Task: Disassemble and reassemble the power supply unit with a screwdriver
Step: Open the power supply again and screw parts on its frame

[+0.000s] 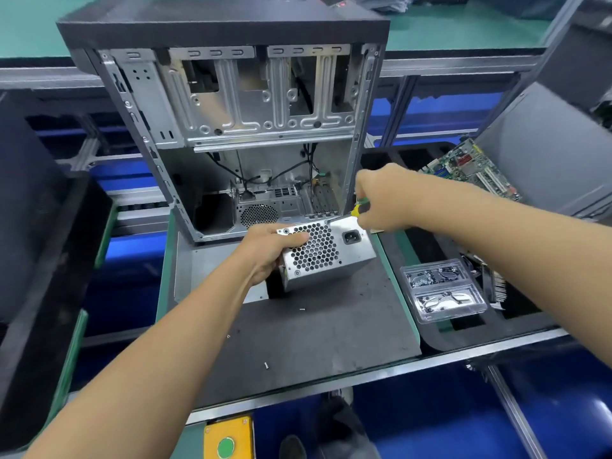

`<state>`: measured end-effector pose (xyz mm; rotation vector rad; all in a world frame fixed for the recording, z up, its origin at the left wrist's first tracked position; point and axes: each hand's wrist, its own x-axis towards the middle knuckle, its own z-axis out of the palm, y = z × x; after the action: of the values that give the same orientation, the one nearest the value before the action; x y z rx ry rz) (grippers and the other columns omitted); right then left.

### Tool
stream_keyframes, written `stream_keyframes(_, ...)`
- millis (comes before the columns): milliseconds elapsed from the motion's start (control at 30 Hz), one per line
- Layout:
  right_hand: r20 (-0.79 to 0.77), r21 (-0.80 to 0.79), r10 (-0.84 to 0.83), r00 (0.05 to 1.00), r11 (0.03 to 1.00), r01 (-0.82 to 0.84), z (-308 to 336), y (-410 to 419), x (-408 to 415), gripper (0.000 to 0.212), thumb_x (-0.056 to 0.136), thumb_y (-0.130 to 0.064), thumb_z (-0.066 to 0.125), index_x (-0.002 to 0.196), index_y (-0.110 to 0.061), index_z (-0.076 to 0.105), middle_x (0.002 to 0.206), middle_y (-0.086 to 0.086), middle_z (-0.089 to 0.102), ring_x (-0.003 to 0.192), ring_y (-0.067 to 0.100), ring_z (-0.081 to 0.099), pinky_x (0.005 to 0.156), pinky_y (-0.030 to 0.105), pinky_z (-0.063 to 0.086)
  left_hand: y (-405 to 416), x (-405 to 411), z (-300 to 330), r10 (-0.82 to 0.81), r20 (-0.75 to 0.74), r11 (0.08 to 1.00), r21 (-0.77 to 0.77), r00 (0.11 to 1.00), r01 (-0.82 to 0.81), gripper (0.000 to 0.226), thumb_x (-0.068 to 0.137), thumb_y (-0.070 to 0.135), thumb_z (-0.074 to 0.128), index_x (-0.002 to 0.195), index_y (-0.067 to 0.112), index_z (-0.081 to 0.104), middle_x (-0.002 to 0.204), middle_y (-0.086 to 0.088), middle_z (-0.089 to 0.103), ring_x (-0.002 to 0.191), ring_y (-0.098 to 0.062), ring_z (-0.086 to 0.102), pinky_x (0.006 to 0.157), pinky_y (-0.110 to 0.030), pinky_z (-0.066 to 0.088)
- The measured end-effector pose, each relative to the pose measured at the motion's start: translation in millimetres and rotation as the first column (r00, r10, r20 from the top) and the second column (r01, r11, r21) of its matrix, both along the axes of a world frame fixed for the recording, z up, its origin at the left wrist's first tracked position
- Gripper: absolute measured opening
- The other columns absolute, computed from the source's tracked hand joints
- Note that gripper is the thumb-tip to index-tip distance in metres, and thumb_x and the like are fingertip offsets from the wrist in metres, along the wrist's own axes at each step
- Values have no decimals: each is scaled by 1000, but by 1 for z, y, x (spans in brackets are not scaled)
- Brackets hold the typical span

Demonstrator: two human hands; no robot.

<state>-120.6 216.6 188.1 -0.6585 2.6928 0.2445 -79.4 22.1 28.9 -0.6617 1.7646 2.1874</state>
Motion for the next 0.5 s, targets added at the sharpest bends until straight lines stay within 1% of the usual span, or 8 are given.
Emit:
stream_keyframes(67, -89, 68, 155, 984, 987, -149, 7, 1, 1, 24, 94, -30, 56, 113, -16, 56, 89, 6, 43, 76, 32, 52, 63, 33, 43, -2, -2, 0, -73, 21, 997, -21, 997, 73, 39, 70, 8, 85, 106, 5, 71, 101, -15, 76, 86, -19, 67, 81, -34, 58)
stream_keyframes(100, -147, 139, 247, 958, 964, -227, 9, 1, 2, 22, 95, -31, 55, 112, -18, 59, 89, 6, 42, 75, 32, 50, 62, 33, 41, -4, -3, 2, -124, 29, 991, -37, 992, 125, 36, 73, 7, 84, 107, 5, 72, 107, -19, 74, 91, -21, 65, 85, -36, 56)
stream_keyframes(200, -228, 258, 404, 886, 902, -345, 11, 1, 10, 21, 98, -32, 52, 110, -18, 62, 88, 5, 40, 72, 31, 46, 60, 33, 37, -7, -8, 11, -301, 68, 926, -218, 951, 309, 30, 78, 15, 83, 108, 15, 76, 107, -25, 70, 78, -24, 54, 59, -28, 40)
stream_keyframes(300, -211, 258, 448, 869, 883, -392, 7, 2, 19, 18, 100, -28, 51, 106, -13, 60, 88, 7, 42, 72, 30, 43, 62, 35, 38, -7, -16, 21, -438, 125, 810, -375, 890, 451, 26, 73, 39, 86, 94, 24, 79, 96, -6, 68, 59, -14, 44, 44, -22, 29)
stream_keyframes(333, -218, 259, 455, 863, 880, -398, 6, 2, 21, 14, 100, -26, 51, 101, -14, 58, 87, 7, 42, 71, 29, 43, 61, 35, 38, -5, -18, 25, -468, 139, 771, -418, 873, 480, 36, 67, 53, 86, 88, 25, 80, 95, 1, 69, 57, -10, 48, 46, -21, 34)
stream_keyframes(400, -250, 255, 464, 850, 878, -405, 3, 4, 26, 13, 99, -21, 49, 87, -18, 46, 82, 4, 36, 67, 28, 41, 59, 34, 37, 1, -22, 29, -509, 155, 696, -505, 847, 511, 60, 54, 73, 82, 89, 25, 78, 104, 7, 69, 84, -4, 62, 72, -26, 47)
stream_keyframes(433, -261, 252, 467, 845, 878, -407, 2, 6, 28, 17, 99, -19, 49, 84, -18, 40, 80, 3, 34, 66, 28, 42, 58, 34, 37, 3, -23, 31, -523, 156, 661, -547, 838, 514, 65, 51, 76, 79, 92, 25, 77, 109, 7, 68, 99, -8, 62, 84, -32, 47)
stream_keyframes(500, -280, 256, 457, 844, 883, -393, 0, 10, 30, 18, 99, -18, 49, 84, -19, 38, 82, 3, 36, 66, 28, 42, 57, 34, 35, 8, -28, 33, -580, 171, 578, -602, 797, 550, 58, 59, 74, 76, 95, 28, 76, 112, 6, 69, 107, -14, 60, 94, -39, 46)
